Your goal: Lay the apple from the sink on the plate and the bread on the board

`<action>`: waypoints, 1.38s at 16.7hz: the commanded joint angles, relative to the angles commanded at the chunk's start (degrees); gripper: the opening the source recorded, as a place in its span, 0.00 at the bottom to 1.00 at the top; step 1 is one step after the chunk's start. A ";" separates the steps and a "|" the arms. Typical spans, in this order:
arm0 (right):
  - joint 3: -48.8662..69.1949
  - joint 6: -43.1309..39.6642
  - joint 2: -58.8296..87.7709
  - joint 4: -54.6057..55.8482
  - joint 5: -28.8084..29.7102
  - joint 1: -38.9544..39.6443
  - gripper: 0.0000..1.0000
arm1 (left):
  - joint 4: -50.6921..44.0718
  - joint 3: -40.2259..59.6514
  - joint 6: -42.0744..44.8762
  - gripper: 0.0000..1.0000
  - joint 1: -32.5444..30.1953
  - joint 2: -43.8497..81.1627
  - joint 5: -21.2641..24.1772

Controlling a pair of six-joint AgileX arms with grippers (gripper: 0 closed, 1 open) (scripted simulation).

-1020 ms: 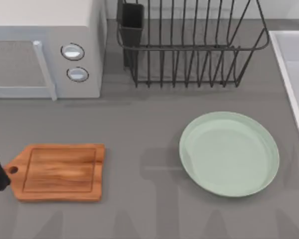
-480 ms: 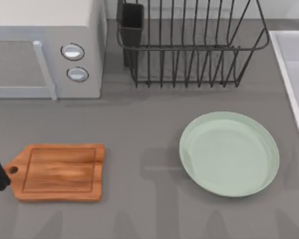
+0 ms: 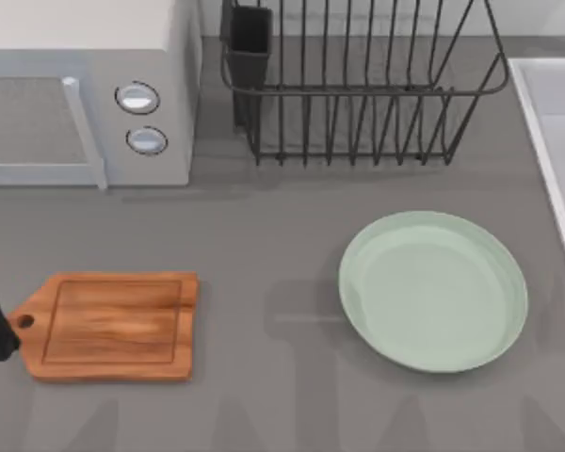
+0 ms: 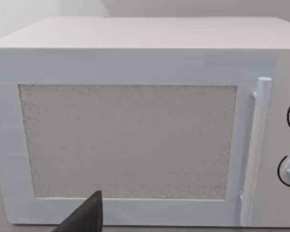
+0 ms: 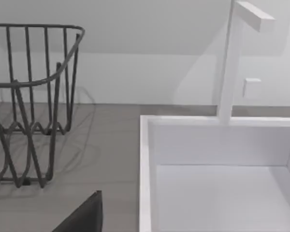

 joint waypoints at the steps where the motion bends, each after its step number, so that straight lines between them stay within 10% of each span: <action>1: 2.51 -0.59 3.03 -1.73 0.00 -0.62 1.00 | 0.00 0.00 0.00 1.00 0.00 0.00 0.00; 23: 77.84 -18.39 108.71 -53.63 0.09 -19.30 1.00 | 0.00 0.00 0.00 1.00 0.00 0.00 0.00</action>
